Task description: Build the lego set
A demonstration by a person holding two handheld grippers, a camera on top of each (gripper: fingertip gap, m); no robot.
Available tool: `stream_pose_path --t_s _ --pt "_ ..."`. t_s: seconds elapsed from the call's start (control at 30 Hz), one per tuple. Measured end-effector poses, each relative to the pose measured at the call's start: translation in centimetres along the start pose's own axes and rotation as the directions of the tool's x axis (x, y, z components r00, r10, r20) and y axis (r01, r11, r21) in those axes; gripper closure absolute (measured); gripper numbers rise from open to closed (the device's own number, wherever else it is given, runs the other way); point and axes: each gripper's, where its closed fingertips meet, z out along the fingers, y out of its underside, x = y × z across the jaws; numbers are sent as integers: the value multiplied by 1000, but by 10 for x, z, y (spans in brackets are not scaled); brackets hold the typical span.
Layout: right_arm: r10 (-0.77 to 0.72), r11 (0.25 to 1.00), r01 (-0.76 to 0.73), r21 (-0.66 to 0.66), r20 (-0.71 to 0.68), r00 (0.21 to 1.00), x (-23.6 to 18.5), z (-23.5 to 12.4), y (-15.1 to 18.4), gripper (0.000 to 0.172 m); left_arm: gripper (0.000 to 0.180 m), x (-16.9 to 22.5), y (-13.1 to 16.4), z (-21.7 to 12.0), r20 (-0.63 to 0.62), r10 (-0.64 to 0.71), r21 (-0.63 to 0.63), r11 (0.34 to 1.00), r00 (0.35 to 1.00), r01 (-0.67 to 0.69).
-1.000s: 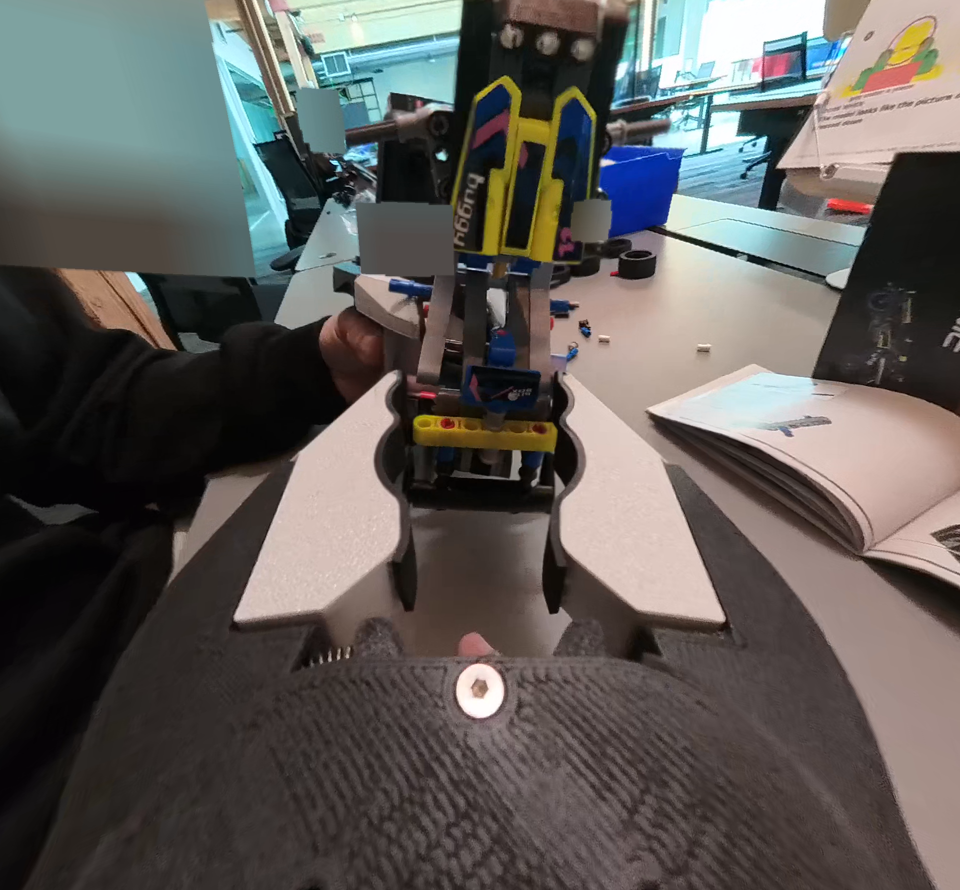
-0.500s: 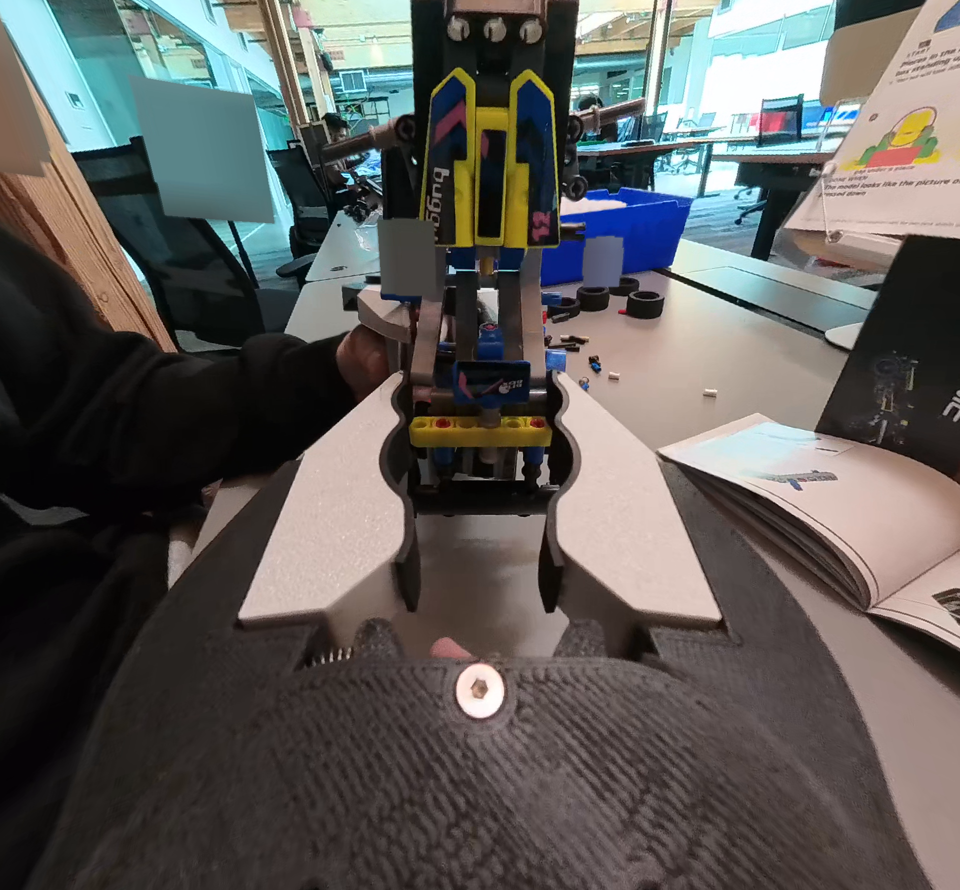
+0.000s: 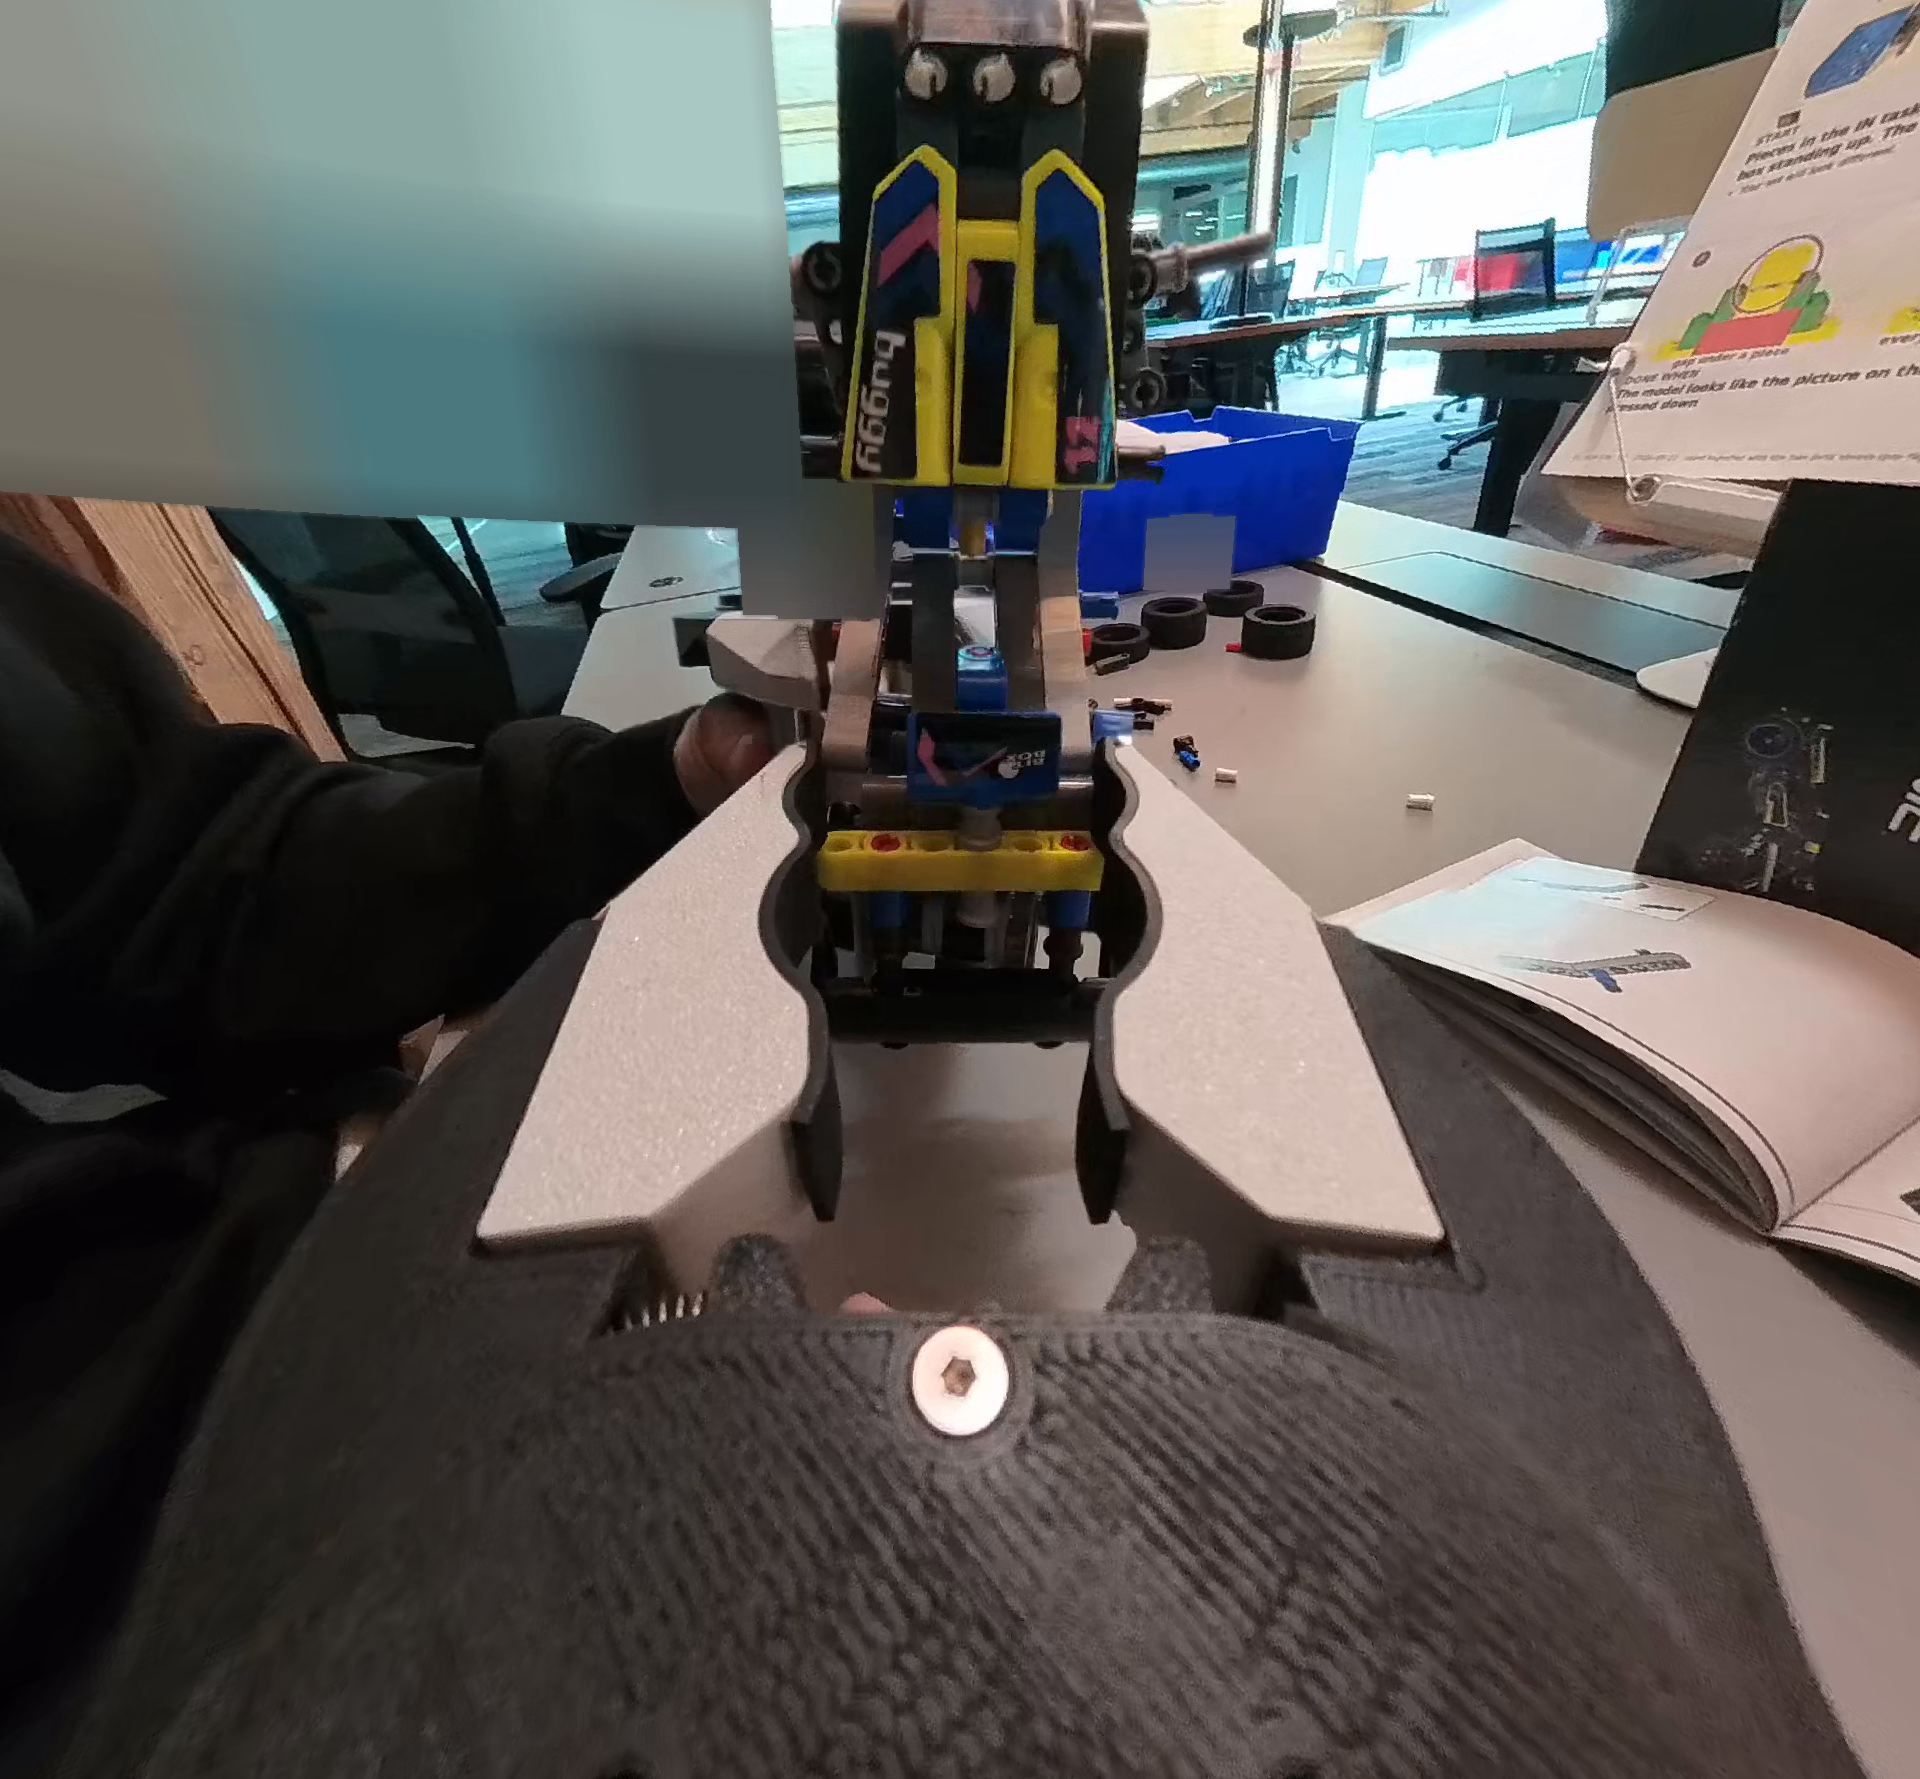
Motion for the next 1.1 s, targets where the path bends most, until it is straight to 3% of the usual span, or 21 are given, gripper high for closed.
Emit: stream_pose_path --t_s 0.3,0.87,1.1 --pt "27 999 -28 22 28 999 -4 -2 -6 123 161 3 -1 1 -23 -22 9 1000 999 22" --pt "-110 992 109 -70 -13 994 -8 -1 -3 122 161 9 -1 0 -51 -16 -9 1000 999 15" --pt "-39 994 40 -103 9 999 -7 -1 3 122 161 7 3 -1 -35 -29 -39 999 999 28"
